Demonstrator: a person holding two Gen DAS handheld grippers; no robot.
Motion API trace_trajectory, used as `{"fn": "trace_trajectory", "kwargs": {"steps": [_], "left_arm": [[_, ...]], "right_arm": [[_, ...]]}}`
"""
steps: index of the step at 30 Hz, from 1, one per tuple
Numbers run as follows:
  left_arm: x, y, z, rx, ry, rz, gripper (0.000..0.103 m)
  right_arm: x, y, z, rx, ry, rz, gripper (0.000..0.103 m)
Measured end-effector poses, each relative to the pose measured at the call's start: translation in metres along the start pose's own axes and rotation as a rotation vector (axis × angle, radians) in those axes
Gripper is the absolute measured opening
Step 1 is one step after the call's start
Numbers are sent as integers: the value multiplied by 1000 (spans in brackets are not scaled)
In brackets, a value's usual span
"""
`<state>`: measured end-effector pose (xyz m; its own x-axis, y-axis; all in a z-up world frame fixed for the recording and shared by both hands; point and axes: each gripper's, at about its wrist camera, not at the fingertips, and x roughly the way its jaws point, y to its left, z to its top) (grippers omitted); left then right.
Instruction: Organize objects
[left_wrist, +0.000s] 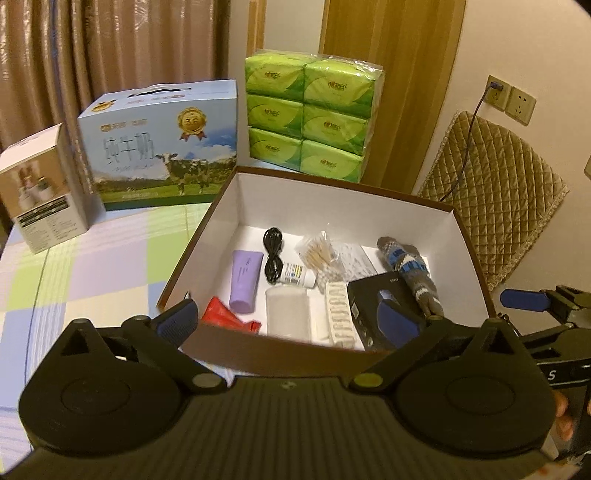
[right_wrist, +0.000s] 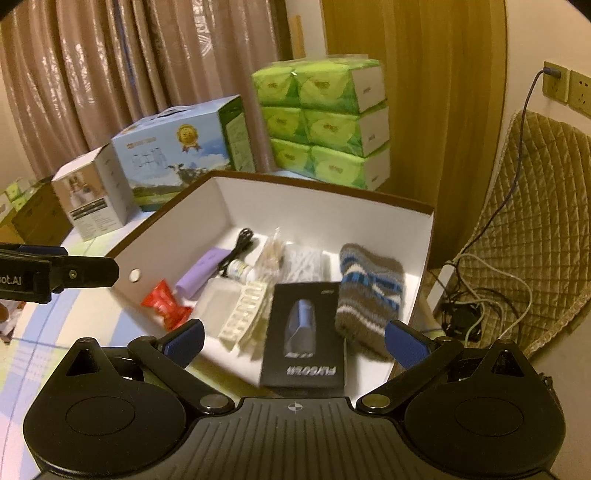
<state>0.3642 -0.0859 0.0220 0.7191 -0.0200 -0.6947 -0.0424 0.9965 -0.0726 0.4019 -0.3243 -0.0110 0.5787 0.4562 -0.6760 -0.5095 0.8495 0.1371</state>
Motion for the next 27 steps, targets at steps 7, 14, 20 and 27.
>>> {"fn": "trace_trajectory", "kwargs": {"steps": [7,14,20,27], "left_arm": [[-30,-10,-29,8,-7,53,102],[-57,-13,-55,-43,4,89,102],[-79,-14,-73,-50,22,92,102],[-103,-7,-91,-45,37,61,102]], "right_arm": [[-18,9,-17,-17,18,36,101],[-37,17,-33,-33,36,69,101],[-58,23,-46,-15,31,71,101],[-88,36,-60,32,8,48,101]]}}
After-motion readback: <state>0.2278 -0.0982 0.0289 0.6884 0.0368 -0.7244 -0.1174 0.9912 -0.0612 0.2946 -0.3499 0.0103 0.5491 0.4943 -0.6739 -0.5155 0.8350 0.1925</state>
